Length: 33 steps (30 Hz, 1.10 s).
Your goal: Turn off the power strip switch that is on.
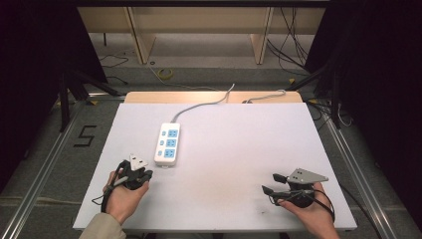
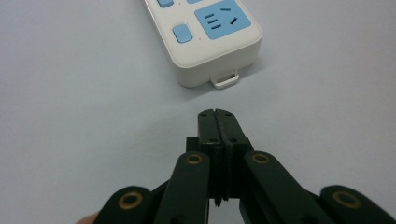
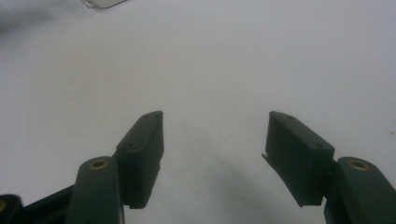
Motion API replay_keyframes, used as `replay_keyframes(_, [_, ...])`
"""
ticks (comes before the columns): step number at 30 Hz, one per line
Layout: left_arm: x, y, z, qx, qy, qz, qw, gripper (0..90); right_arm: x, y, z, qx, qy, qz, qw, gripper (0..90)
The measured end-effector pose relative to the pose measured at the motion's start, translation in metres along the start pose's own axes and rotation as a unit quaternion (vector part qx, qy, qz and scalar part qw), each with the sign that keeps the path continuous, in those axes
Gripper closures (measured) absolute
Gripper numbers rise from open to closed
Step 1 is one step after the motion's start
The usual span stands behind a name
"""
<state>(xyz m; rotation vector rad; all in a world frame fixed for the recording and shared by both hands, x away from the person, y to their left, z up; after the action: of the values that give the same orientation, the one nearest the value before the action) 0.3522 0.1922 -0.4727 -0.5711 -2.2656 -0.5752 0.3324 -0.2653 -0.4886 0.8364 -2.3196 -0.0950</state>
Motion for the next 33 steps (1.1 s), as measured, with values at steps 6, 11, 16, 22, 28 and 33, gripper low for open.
replay_keyframes(6, [-0.0016,0.0024,-0.0011,0.001,0.003,0.0,1.0,90.0,0.0,0.0001,-0.0001,0.001,0.0,0.0,1.0,38.0])
replay_keyframes(11, [-0.0025,0.0047,-0.0025,0.002,0.005,-0.002,1.0,90.0,0.0001,0.0006,-0.0001,0.001,0.0,0.0,1.0,38.0])
replay_keyframes(16, [-0.0038,0.0062,-0.0034,0.004,0.008,-0.002,1.0,90.0,-0.0004,0.0006,0.0,0.002,0.001,-0.001,1.0,38.0])
replay_keyframes(22, [-0.0049,0.0078,-0.0051,0.005,0.011,-0.003,0.9999,90.0,-0.0001,0.0003,-0.0001,0.003,0.001,-0.001,1.0,38.1])
replay_keyframes(28, [-0.0061,0.009,-0.008,0.009,0.01,-0.006,0.9999,90.0,0.0,0.0005,-0.0001,0.003,0.001,-0.001,1.0,38.0])
replay_keyframes(33, [-0.0066,0.0095,-0.0094,0.009,0.012,-0.007,0.9999,90.0,-0.0001,0.0007,-0.0001,0.003,0.001,-0.001,1.0,38.0])
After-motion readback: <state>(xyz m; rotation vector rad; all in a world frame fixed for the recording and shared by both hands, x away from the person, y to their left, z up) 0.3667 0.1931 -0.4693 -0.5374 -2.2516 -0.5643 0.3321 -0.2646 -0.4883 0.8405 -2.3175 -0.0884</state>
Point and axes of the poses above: each handheld gripper's, and its own axes: x roughly backward along the jaws, z roughly out of its underside, y roughly to its left, the point moved 2 cm from there along -x, roughly forward along the jaws, and after that the axes turned 15 degrees about -x, right-handed, at the moved point
